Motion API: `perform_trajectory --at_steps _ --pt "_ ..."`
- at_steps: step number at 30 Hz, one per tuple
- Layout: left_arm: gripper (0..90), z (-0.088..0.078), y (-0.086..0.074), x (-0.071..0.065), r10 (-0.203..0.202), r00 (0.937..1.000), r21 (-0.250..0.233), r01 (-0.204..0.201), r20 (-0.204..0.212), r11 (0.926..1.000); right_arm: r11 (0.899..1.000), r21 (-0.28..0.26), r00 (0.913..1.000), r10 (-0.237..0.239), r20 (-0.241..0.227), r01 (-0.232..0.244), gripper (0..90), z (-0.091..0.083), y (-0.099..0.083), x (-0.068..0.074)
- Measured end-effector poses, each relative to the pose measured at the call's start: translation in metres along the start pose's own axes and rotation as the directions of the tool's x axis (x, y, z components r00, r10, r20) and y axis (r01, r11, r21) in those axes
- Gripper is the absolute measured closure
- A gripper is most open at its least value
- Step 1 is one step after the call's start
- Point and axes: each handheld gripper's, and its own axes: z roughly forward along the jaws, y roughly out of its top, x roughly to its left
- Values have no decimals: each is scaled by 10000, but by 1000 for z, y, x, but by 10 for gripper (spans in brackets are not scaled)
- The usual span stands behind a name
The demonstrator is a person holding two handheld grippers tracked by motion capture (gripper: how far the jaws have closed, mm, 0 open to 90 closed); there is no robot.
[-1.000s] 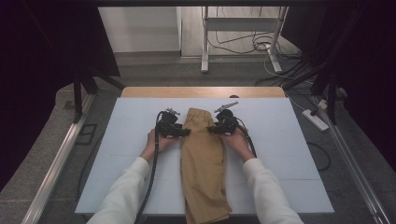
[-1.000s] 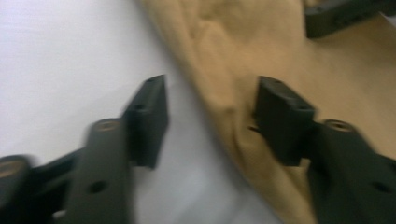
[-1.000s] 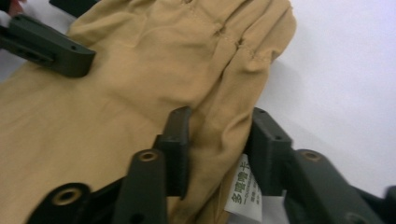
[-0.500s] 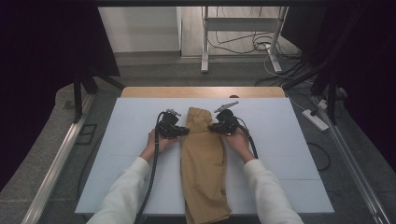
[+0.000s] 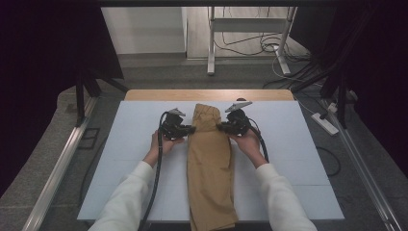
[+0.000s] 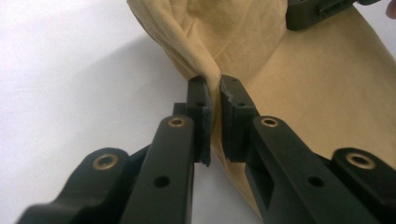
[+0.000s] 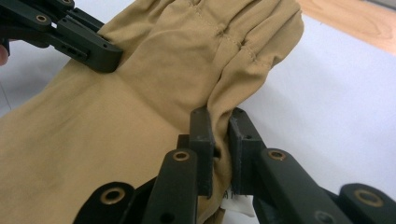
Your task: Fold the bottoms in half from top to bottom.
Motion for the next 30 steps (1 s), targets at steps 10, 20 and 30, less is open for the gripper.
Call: perform_trajectory --at_steps 10,20,30 --pt "826 -4 14 -1 283 9996 -232 -284 -36 9993 9993 -292 9995 -230 236 237 816 -9 6 -4" --pt "828 -2 29 -4 414 9990 -268 -417 -145 9988 9987 -494 9986 -136 508 161 815 -20 13 -12" --pt "839 -4 32 -2 320 9993 -325 -325 -168 9989 9987 -492 9985 -106 528 132 818 -16 11 -12"
